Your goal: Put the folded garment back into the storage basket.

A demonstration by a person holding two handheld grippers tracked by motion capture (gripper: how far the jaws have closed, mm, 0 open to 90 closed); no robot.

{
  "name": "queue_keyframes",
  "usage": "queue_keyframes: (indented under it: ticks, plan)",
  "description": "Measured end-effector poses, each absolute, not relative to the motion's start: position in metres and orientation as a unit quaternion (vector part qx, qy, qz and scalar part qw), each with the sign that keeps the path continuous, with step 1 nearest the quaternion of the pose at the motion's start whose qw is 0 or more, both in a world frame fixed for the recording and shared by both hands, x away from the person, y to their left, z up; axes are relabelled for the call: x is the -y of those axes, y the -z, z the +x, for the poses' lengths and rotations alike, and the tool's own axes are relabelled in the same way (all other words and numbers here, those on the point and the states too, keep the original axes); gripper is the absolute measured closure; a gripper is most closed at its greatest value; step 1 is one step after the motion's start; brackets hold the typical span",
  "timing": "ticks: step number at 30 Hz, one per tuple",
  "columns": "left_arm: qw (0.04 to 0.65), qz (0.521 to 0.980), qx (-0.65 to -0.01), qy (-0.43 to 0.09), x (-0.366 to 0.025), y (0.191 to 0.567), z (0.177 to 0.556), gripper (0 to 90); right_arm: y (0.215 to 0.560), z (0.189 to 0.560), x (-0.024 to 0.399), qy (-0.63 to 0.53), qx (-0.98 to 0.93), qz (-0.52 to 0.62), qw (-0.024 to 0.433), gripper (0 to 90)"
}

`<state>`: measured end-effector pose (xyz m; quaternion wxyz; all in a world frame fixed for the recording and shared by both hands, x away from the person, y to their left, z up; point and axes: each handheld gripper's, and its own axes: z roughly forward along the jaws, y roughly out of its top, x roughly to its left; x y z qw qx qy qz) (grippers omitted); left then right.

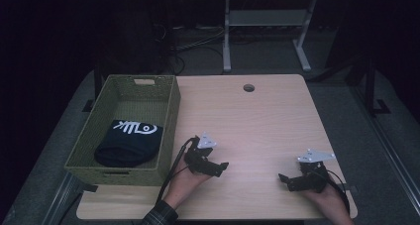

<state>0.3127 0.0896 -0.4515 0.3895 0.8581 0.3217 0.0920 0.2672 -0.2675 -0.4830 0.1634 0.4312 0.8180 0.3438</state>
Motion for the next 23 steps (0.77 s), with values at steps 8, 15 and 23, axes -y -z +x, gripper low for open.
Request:
queue_keyframes:
  ticks: [8,15,23]
  plan:
    - [0.357,0.878,-0.303,-0.104,-0.083,0.470,0.314,12.8,0.483,0.267,0.268,-0.344,-0.818,0.431,0.163,2.1]
    - [0.359,0.880,-0.287,-0.120,-0.078,0.476,0.310,12.7,0.483,0.267,0.268,-0.344,-0.818,0.431,0.163,2.1]
    - [0.367,0.877,-0.285,-0.122,-0.079,0.478,0.310,12.7,0.483,0.267,0.268,-0.344,-0.818,0.430,0.164,2.1]
